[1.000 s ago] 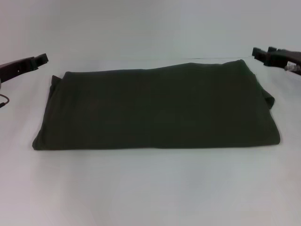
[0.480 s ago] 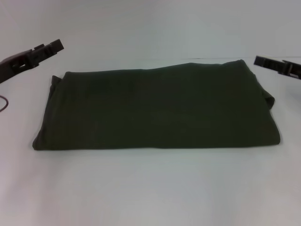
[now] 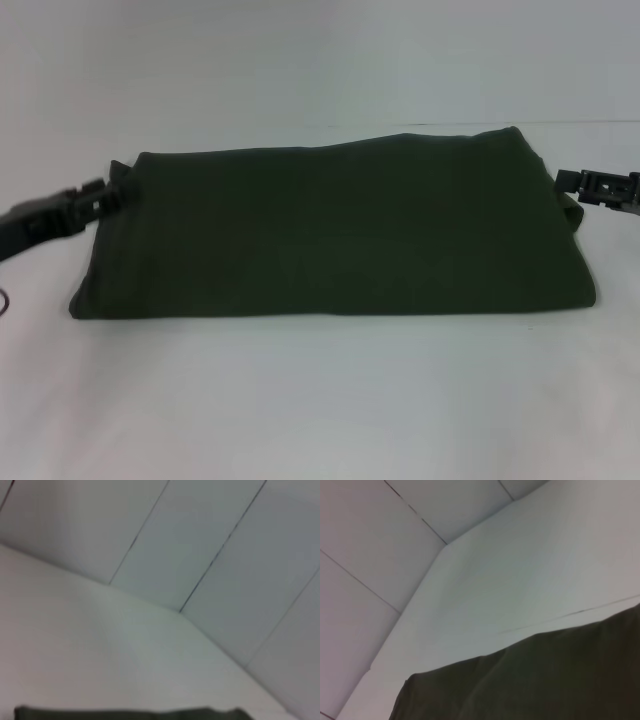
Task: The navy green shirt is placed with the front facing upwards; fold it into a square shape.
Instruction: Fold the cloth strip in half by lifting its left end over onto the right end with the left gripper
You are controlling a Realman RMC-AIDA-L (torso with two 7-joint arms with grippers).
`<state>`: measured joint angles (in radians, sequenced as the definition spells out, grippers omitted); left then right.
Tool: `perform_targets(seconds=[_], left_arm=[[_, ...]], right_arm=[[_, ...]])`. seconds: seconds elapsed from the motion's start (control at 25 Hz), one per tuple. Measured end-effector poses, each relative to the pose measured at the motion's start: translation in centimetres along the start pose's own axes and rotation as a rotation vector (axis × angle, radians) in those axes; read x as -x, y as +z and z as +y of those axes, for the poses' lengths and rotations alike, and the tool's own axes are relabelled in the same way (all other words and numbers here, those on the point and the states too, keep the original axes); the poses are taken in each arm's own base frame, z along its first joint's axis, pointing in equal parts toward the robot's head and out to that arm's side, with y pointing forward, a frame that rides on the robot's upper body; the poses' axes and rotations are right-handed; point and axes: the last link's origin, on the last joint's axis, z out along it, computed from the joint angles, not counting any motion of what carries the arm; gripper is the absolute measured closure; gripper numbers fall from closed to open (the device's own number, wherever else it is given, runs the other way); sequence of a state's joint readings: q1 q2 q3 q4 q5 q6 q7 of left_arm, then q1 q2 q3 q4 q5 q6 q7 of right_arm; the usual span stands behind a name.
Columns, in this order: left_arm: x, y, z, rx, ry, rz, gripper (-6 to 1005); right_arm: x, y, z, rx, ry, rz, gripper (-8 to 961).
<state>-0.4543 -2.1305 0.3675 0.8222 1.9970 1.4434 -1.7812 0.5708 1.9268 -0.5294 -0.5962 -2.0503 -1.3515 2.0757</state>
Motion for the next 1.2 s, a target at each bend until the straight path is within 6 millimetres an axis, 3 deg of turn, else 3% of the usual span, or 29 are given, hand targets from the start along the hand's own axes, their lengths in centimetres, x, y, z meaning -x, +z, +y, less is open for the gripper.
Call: perform_targets(seconds=[0.56,1.2], left_arm=[[3.2,-2.9,-1.7,-0.138,-0.014,-0.106,267],[3.6,-2.6,-3.1,-0.229,0.01,-0.17,272]], right_arm=[[-0.9,-0.1,-0.9,-0.087,0.042,0.141,235],[-2.4,-0.9,-3.2,-0.214,0.107,0.152,234]])
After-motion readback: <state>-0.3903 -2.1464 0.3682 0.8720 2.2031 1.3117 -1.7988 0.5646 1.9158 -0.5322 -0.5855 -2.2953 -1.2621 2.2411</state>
